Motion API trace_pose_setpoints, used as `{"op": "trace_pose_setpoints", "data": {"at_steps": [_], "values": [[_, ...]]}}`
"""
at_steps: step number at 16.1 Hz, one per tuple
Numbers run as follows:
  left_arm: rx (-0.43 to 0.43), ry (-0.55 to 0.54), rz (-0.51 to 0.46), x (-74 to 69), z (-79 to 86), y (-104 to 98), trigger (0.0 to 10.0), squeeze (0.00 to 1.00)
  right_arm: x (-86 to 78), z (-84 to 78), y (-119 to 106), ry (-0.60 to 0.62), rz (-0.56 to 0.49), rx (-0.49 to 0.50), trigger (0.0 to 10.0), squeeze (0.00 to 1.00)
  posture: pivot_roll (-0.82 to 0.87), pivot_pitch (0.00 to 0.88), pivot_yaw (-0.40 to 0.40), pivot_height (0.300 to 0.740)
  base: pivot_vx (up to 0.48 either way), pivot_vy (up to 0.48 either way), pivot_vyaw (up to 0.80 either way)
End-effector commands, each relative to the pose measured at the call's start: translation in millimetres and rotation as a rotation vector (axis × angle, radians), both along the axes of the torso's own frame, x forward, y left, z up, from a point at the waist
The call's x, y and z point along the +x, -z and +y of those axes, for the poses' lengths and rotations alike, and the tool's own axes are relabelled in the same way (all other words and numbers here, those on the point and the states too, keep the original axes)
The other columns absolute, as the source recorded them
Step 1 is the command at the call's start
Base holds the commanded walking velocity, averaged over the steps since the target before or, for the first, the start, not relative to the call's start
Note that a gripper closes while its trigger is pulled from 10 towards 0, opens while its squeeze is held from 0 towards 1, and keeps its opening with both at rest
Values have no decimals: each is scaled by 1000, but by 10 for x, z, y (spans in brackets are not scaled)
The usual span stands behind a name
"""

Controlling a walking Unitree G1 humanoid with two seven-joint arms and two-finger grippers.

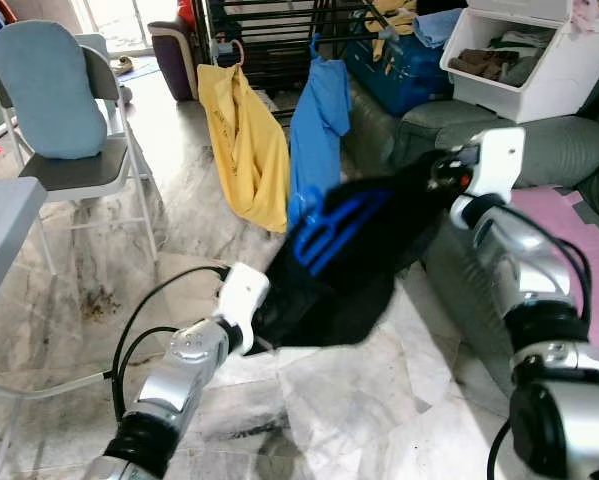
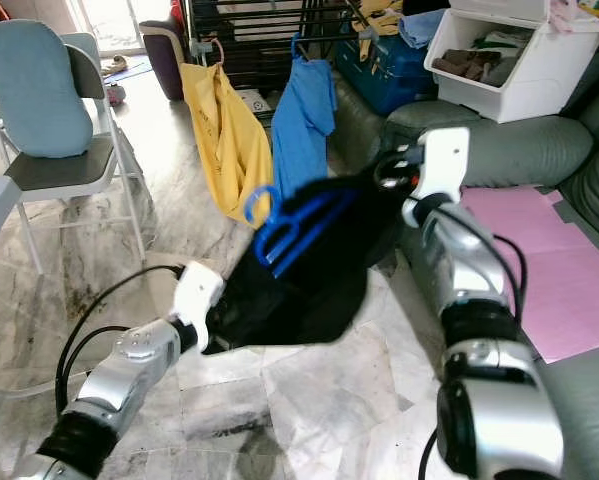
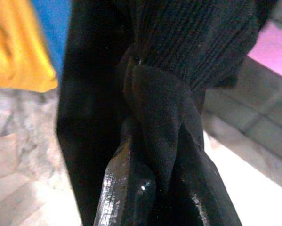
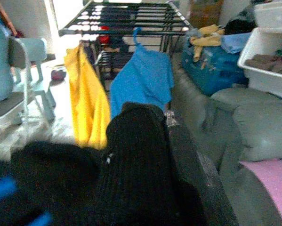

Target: Hang hanger

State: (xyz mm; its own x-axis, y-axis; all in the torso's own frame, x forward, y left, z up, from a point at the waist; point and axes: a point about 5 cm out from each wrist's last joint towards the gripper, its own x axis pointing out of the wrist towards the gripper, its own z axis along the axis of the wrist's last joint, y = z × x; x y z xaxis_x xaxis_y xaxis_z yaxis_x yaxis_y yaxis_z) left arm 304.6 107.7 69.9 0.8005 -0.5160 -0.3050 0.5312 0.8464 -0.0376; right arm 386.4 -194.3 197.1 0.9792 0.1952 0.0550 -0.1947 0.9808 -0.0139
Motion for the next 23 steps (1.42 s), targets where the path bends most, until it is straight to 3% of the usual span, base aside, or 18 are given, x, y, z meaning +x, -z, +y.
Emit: {"op": "trace_pose_setpoints", "data": {"at_steps": [1, 3, 7, 10, 13, 22, 23], "values": [[-50, -61, -57, 102, 16, -138, 10000, 0, -16, 83, -93, -47, -40, 4, 0, 0, -122, 0, -20, 740, 0, 0, 0], [-63, -73, -100, 144, -81, -196, 10000, 0, -117, 282, -19, -160, -25, 6, 0, 0, -126, 0, -17, 740, 0, 0, 0], [-68, -171, -96, 223, -58, -213, 10000, 0, -363, 581, 207, -412, 77, 3, 0, 0, -128, 0, -15, 740, 0, 0, 0], [-96, -313, -76, 303, 102, -225, 10000, 0, -553, 579, 553, -478, 260, -98, 0, 0, -126, 0, -18, 740, 0, 0, 0], [-101, -374, -86, 362, 227, -280, 10000, 0, -771, 582, 843, -548, 405, -199, 0, 0, -124, 0, -20, 740, 0, 0, 0], [-117, -406, -79, 396, 266, -307, 10000, 0, -1167, 806, 1069, -748, 494, -334, 0, 0, -121, 0, -26, 740, 0, 0, 0], [-117, -400, -83, 395, 266, -310, 10000, 0, -1214, 802, 1107, -780, 508, -380, 10000, 0, -122, 0, -28, 740, 0, 0, 0]]}}
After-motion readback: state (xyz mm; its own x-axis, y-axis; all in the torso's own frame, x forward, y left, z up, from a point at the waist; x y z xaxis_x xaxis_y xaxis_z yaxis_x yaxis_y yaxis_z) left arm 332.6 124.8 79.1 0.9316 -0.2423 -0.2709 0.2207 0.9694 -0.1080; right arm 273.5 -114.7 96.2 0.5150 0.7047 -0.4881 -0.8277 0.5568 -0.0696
